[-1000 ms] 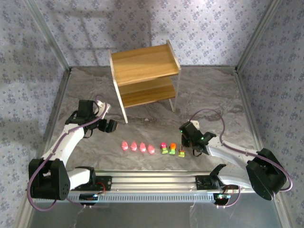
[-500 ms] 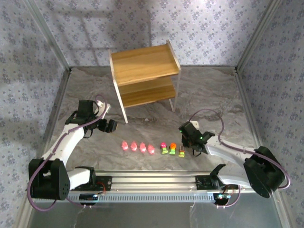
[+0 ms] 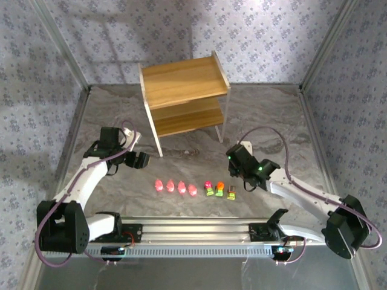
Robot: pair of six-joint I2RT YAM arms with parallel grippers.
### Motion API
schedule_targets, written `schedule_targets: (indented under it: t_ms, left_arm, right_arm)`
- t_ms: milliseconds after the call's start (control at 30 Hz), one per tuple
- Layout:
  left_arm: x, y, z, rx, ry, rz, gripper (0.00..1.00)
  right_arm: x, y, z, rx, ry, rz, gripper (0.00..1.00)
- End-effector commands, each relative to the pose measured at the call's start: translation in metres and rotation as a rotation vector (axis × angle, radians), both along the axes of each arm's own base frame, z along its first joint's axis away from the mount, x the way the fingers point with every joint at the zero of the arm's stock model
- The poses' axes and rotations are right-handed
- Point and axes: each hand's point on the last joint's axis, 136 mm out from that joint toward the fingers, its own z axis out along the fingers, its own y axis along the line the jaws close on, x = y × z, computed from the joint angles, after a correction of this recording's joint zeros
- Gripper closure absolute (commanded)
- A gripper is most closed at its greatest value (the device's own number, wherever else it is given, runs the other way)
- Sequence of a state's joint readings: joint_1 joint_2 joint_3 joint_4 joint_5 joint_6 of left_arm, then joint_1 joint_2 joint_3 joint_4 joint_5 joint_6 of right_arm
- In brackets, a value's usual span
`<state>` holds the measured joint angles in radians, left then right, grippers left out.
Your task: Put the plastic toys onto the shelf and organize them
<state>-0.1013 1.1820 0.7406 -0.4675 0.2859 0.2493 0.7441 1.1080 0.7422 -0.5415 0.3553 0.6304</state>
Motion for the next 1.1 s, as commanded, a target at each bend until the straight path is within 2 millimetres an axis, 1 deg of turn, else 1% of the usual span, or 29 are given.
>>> schedule_targets:
  t_ms: [0,67,233,267,367,467,567,600,733,900,1000,1067]
  left_arm:
    - [0.008,0.003,0.004,0.013,-0.016,0.021,0.1]
    - [0.011,0.006,0.004,0.027,-0.022,0.032,0.1]
    - [0.016,0.012,-0.001,0.052,-0.011,0.058,0.1]
    - [0.017,0.014,-0.001,0.056,-0.012,0.063,0.1]
    - [0.019,0.014,0.001,0.056,-0.019,0.065,0.1]
    - [0.022,0.013,0.006,0.051,-0.032,0.065,0.1]
    - [0.024,0.011,0.011,0.035,-0.039,0.054,0.1]
    - [0.024,0.01,0.013,0.025,-0.043,0.047,0.1]
    - [0.023,-0.001,0.029,-0.029,-0.089,-0.015,0.09]
    - [0.022,-0.017,0.052,-0.117,-0.137,-0.089,0.08]
    - [0.02,-0.024,0.062,-0.174,-0.154,-0.131,0.08]
    - [0.019,-0.027,0.065,-0.206,-0.162,-0.145,0.08]
  right_arm:
    - [-0.002,-0.005,0.035,-0.078,-0.025,0.019,0.71]
    - [0.0,0.002,0.06,-0.083,-0.056,0.038,0.71]
    - [0.004,0.02,0.117,-0.09,-0.117,0.098,0.7]
    - [0.007,0.025,0.134,-0.078,-0.142,0.109,0.7]
    - [0.014,0.037,0.167,-0.075,-0.184,0.147,0.7]
    - [0.022,0.046,0.194,-0.085,-0.218,0.171,0.7]
    - [0.03,0.055,0.215,-0.105,-0.239,0.197,0.7]
    - [0.033,0.057,0.218,-0.114,-0.237,0.203,0.7]
    - [0.045,0.069,0.24,-0.125,-0.258,0.229,0.7]
    - [0.058,0.084,0.256,-0.114,-0.275,0.262,0.7]
    - [0.067,0.09,0.267,-0.098,-0.295,0.267,0.71]
    - [0.073,0.095,0.278,-0.076,-0.317,0.27,0.71]
